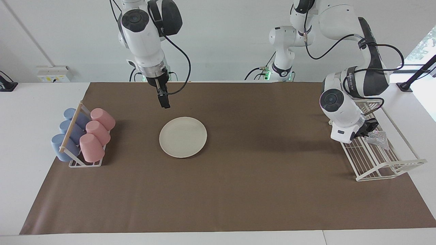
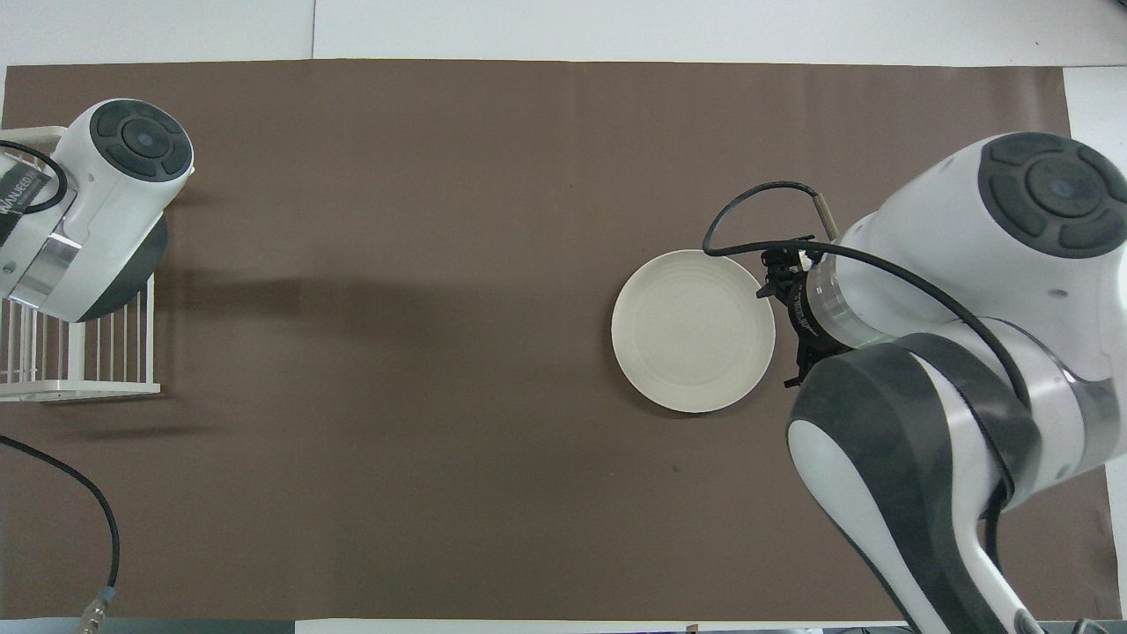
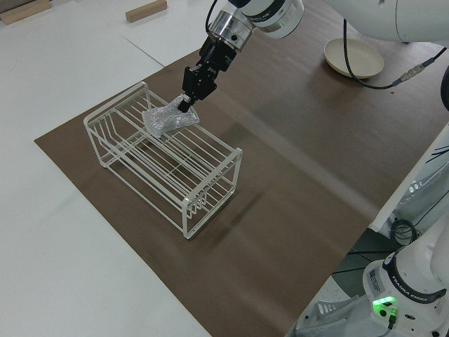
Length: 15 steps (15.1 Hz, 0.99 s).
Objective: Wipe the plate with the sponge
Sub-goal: 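Lift the scrubber with the left gripper toward the right gripper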
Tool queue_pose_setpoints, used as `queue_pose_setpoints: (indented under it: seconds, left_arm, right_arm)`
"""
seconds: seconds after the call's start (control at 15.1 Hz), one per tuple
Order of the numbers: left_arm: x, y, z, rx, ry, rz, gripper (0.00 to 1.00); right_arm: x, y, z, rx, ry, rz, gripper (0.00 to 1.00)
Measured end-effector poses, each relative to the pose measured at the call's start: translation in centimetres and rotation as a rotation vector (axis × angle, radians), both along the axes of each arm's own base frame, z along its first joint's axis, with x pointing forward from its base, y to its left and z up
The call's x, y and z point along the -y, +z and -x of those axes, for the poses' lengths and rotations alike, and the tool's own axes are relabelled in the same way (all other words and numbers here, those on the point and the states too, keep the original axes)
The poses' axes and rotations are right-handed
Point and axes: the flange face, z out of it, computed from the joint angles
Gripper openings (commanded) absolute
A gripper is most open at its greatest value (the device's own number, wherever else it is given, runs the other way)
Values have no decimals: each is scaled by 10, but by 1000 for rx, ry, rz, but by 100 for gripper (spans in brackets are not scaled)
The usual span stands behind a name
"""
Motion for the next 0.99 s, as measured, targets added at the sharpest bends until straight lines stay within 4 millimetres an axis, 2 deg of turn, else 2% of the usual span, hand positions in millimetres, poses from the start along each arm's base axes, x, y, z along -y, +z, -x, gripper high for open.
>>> queue_pose_setpoints:
  seconds: [0.2, 0.33, 0.4, 0.53, 0.6, 0.66, 0.73, 0.79, 0.99]
  left_arm:
    - [0, 16, -6, 22, -12, -5, 0]
    - [-2, 32, -10, 32, -27, -5, 0]
    - [-4, 42, -13, 39, -30, -4, 0]
    - [-5, 64, -15, 51, -6, 39, 0]
    - [-4, 77, -15, 50, 15, 88, 0]
    - [-3, 91, -14, 45, 40, 142, 0]
    - [-1, 104, -11, 33, 68, 206, 0]
    - [0, 114, -6, 18, 103, 283, 0]
    - [0, 134, 5, -7, 198, 547, 0]
  right_arm:
    - [-21, 3, -36, 29, -75, -24, 100]
    - [-51, 12, -49, 38, -89, -28, 100]
    - [-80, 14, -43, 27, -72, -24, 100]
    - [-145, 15, -11, -4, -59, 0, 100]
    - [-173, 17, 7, -15, -69, 14, 100]
    - [-188, 20, 20, -19, -85, 23, 100]
    - [-192, 22, 22, -19, -116, 28, 100]
    - [-183, 22, 15, -16, -167, 31, 100]
    - [-137, 28, -27, 49, -298, -18, 100]
